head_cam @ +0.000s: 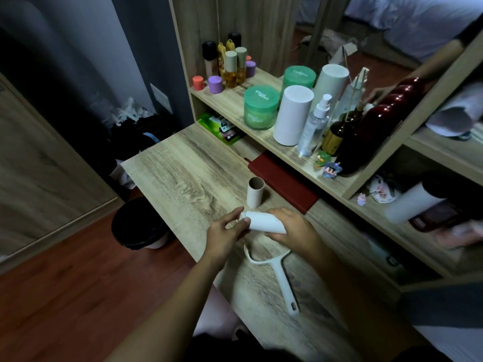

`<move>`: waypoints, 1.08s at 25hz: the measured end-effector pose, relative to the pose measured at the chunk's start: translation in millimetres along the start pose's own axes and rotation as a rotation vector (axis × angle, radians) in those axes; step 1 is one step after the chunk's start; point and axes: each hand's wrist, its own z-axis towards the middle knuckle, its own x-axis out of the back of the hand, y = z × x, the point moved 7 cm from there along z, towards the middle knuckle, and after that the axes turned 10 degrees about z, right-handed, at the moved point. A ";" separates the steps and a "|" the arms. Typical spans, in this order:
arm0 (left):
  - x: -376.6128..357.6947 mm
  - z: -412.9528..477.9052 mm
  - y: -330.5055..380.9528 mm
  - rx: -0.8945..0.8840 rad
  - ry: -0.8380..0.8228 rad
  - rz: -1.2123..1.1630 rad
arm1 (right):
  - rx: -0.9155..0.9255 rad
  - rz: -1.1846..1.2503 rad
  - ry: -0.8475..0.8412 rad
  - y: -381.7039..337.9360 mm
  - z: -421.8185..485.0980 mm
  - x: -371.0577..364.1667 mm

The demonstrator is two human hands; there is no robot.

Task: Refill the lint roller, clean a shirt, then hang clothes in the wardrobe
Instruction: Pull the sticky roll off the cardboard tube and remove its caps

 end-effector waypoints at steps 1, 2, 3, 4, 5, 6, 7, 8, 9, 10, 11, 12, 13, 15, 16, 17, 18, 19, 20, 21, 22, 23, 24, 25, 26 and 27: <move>2.9 1.3 -1.9 0.003 0.006 0.009 | -0.001 -0.017 0.009 0.5 -1.4 -0.3; 4.4 2.2 -3.3 0.005 0.009 0.005 | -0.003 -0.020 0.019 0.1 -3.3 -0.6; 4.9 2.2 -4.1 0.010 0.009 -0.025 | -0.004 0.004 0.033 0.4 -4.8 -0.8; 5.4 3.1 -5.8 0.027 0.010 -0.084 | -0.011 0.050 0.054 -0.2 -6.3 0.5; 6.1 4.5 -7.3 0.043 0.020 -0.141 | -0.028 0.102 0.082 0.1 -7.7 2.1; 8.5 6.8 -8.5 0.044 0.043 -0.144 | -0.056 0.143 0.114 0.8 -9.3 4.6; 13.6 10.7 -9.5 0.023 0.083 -0.039 | -0.088 0.177 0.154 1.6 -10.9 7.6; 19.0 14.1 -9.4 -0.019 0.117 0.166 | -0.132 0.214 0.197 3.4 -13.5 10.3; 23.1 17.7 -9.2 -0.072 0.139 0.427 | -0.182 0.254 0.238 6.0 -16.3 13.2; 24.4 19.6 -8.6 -0.131 0.150 0.659 | -0.231 0.282 0.269 7.5 -20.3 15.7; 23.9 21.7 -9.6 -0.175 0.144 0.817 | -0.265 0.292 0.287 8.1 -23.3 17.4; 24.1 25.8 -15.2 -0.193 0.122 0.904 | -0.293 0.288 0.289 8.6 -24.5 16.2; 24.4 27.9 -21.0 -0.198 0.099 0.957 | -0.317 0.280 0.288 8.7 -26.8 13.3; 25.3 30.4 -23.2 -0.246 0.096 1.019 | -0.334 0.262 0.296 3.6 -30.4 13.3; 26.7 32.1 -24.9 -0.255 0.101 1.031 | -0.349 0.265 0.308 2.0 -31.1 13.1; 27.5 33.4 -25.0 -0.243 0.115 1.022 | -0.356 0.273 0.324 0.1 -30.6 15.6; 28.0 34.2 -25.0 -0.227 0.126 1.002 | -0.363 0.277 0.334 -1.3 -30.4 17.2; 27.7 33.8 -24.7 -0.209 0.126 0.985 | -0.378 0.279 0.346 -2.4 -30.2 19.0; 26.0 32.6 -23.7 -0.214 0.118 0.974 | -0.393 0.272 0.360 -3.3 -30.1 20.7; 25.0 30.7 -22.1 -0.224 0.108 0.963 | -0.404 0.271 0.377 -5.3 -30.8 21.0; 27.4 29.2 -20.4 -0.238 0.100 0.943 | -0.411 0.281 0.401 -10.0 -31.7 19.7; 33.3 27.3 -15.1 -0.245 0.108 0.909 | -0.413 0.307 0.428 -17.1 -31.0 17.9; 42.2 26.9 -8.7 -0.260 0.133 0.872 | -0.413 0.338 0.452 -25.3 -28.5 14.7; 53.8 28.2 -2.4 -0.275 0.161 0.841 | -0.407 0.368 0.476 -36.6 -24.1 11.4; 65.7 30.3 5.3 -0.293 0.187 0.818 | -0.386 0.400 0.505 -48.9 -18.0 8.4; 78.9 32.5 12.5 -0.300 0.210 0.804 | -0.352 0.442 0.521 -62.8 -9.5 3.6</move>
